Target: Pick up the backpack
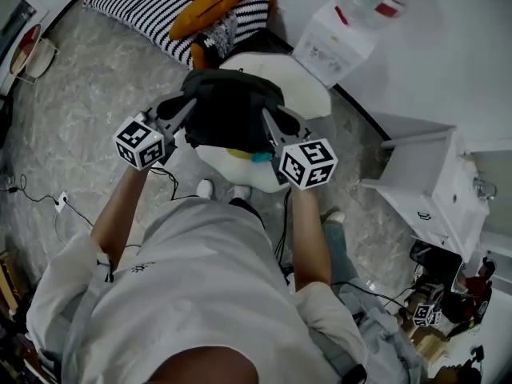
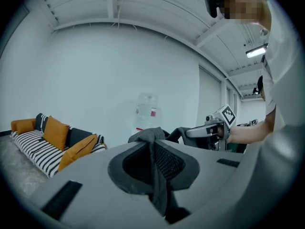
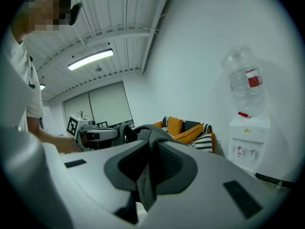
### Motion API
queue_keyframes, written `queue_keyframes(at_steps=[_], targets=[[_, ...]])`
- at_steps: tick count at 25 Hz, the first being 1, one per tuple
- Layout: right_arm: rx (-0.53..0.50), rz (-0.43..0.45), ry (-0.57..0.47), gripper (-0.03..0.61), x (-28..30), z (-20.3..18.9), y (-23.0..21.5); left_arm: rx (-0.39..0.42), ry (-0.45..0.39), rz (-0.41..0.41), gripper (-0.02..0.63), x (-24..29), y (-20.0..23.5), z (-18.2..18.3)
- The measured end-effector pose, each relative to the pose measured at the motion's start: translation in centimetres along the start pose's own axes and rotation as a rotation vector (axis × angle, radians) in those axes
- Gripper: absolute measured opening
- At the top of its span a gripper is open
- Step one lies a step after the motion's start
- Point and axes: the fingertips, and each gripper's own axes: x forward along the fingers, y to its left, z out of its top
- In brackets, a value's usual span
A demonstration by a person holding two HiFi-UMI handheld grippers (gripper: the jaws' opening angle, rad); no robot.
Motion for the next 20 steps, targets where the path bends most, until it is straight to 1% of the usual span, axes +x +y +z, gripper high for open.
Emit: queue_keyframes(at_steps=[6,12,20], targets=[[-0.021,-0.02,-0.043,0.048,-0.9,2.4,-0.1,0.039,-0.038,-0.017,0.034,0.6,-0.4,2.6],[-0.033,-0.032,-0.08,0.048,-1.7,4.4,-0.1,0.06,-0.075,-0.033,0.034,1.2,-0.7,4.6],[-0.034,-0.054,-0.12,0.044,-2.5,5.5,0.3,0.082,-0.118,-0.058,0.034,1.2,-1.0,6.0]])
